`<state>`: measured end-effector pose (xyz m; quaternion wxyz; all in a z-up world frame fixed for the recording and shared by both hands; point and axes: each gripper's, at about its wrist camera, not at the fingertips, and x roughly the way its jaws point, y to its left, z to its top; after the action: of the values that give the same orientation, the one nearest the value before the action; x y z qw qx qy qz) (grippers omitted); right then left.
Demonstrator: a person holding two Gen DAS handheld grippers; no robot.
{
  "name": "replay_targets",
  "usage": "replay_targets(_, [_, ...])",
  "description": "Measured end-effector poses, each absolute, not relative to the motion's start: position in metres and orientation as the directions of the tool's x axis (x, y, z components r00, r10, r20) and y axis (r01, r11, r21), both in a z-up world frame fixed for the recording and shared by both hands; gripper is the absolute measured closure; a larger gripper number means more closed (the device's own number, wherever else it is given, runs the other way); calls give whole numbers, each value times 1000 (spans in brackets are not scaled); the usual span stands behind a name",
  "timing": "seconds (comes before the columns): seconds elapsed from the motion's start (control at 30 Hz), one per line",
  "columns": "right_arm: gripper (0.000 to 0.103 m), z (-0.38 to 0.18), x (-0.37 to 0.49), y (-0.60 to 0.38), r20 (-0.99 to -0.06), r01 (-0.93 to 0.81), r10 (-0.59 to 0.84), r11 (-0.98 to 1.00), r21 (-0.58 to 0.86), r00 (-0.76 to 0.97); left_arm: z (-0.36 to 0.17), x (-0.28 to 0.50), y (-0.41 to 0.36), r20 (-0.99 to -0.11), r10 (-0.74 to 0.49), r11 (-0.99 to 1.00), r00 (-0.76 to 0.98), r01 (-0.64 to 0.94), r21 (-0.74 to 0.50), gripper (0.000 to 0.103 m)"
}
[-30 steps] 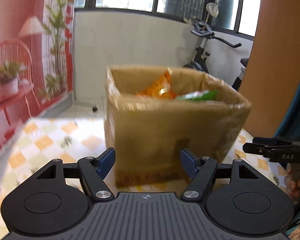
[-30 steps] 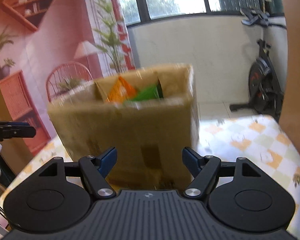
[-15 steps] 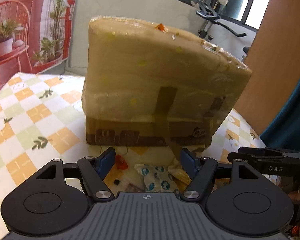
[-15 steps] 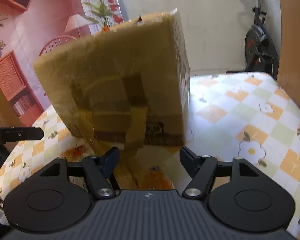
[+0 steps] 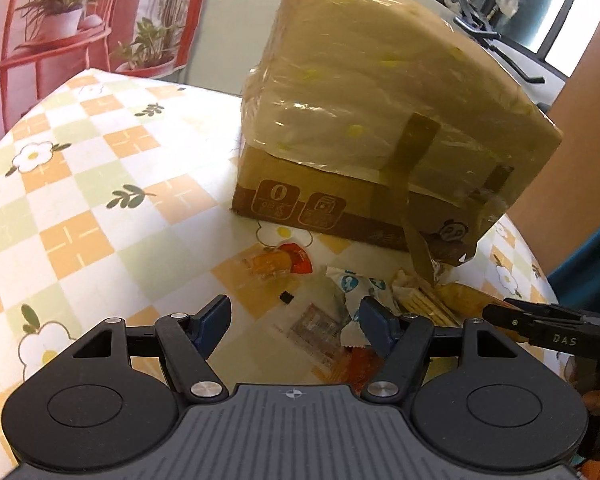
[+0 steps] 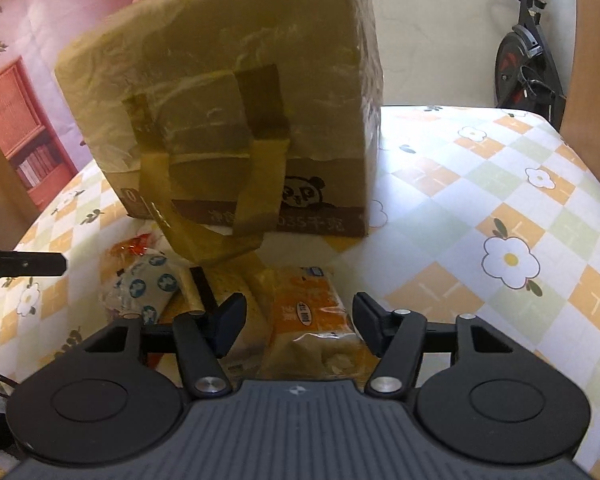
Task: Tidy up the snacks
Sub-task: 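Reach the right tool to the orange biscuit pack while the left tool reaches the white wafer pack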
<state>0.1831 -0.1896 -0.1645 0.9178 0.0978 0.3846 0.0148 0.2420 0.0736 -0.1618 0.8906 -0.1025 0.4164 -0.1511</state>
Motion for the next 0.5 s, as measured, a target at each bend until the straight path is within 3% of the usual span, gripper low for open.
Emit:
replay_targets(0.13, [56, -168, 183, -194, -701, 61, 96, 979, 196, 707, -162, 246, 65, -704, -388, 921, 595, 221, -321, 36])
replay_targets(0.5, [59, -170, 190, -187, -696, 24, 143, 974, 225, 704, -163, 254, 1, -705, -514, 852, 488, 387, -353, 48])
